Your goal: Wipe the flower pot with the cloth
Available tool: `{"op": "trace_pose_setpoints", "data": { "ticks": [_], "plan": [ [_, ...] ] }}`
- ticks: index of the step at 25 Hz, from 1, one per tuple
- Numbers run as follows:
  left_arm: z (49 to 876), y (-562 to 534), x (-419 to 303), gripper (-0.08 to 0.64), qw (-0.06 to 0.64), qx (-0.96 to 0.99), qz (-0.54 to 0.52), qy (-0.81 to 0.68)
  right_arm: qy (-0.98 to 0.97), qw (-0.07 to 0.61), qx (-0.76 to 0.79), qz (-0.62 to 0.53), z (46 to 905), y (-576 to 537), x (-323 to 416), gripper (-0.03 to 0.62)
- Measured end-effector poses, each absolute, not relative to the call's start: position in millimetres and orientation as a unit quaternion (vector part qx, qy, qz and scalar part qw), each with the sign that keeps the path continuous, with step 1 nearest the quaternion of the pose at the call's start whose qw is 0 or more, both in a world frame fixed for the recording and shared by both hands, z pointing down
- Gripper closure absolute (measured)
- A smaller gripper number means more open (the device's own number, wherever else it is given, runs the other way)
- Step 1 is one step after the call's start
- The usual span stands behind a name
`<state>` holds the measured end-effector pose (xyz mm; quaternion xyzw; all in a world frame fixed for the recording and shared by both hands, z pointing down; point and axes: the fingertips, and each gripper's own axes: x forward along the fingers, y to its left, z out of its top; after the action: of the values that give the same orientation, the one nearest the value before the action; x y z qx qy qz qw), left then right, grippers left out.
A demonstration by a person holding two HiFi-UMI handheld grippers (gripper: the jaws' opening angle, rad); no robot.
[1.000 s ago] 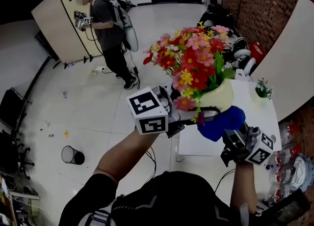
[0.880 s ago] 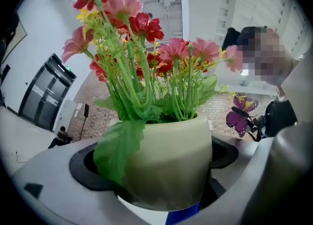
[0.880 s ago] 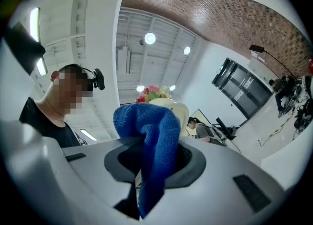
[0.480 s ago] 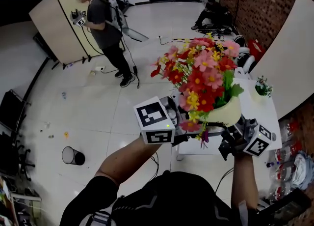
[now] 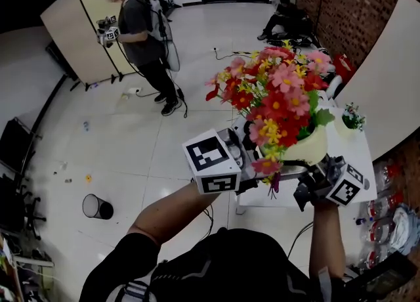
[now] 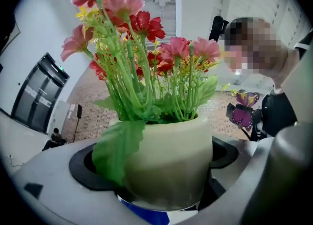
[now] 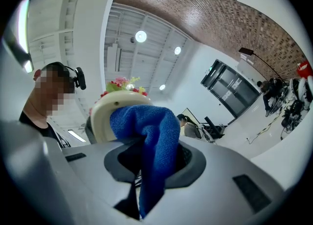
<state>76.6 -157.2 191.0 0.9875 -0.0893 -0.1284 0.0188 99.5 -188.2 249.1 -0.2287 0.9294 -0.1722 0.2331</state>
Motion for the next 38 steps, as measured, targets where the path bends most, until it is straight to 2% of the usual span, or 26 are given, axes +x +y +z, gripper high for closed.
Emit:
{"op": "trace_pose_setpoints", "data": {
  "ticks": [8, 18, 29, 38],
  "plan": [
    [189.8, -194.4, 70.2, -0.003, 0.035, 0.98, -0.143, -0.131, 0.925, 0.272, -0.213, -0.16, 246.5, -139.2, 92.2, 0.502],
    [185.7, -180.0, 82.4, -0.003, 0.054, 0.977, -0.166, -0.124, 0.935, 0.243, -0.205, -0.155, 246.0, -147.5, 82.6, 0.502],
    [178.6, -152.9, 88.0, -0.003, 0.049, 0.982, -0.159, -0.088, 0.918, 0.245, -0.241, -0.198, 254.0, -194.9, 79.8, 0.502],
    [182.3, -196.9, 70.9, -0.003, 0.054, 0.976, -0.157, -0.143, 0.925, 0.253, -0.207, -0.195, 262.2, -140.1, 75.4, 0.502]
  ]
}}
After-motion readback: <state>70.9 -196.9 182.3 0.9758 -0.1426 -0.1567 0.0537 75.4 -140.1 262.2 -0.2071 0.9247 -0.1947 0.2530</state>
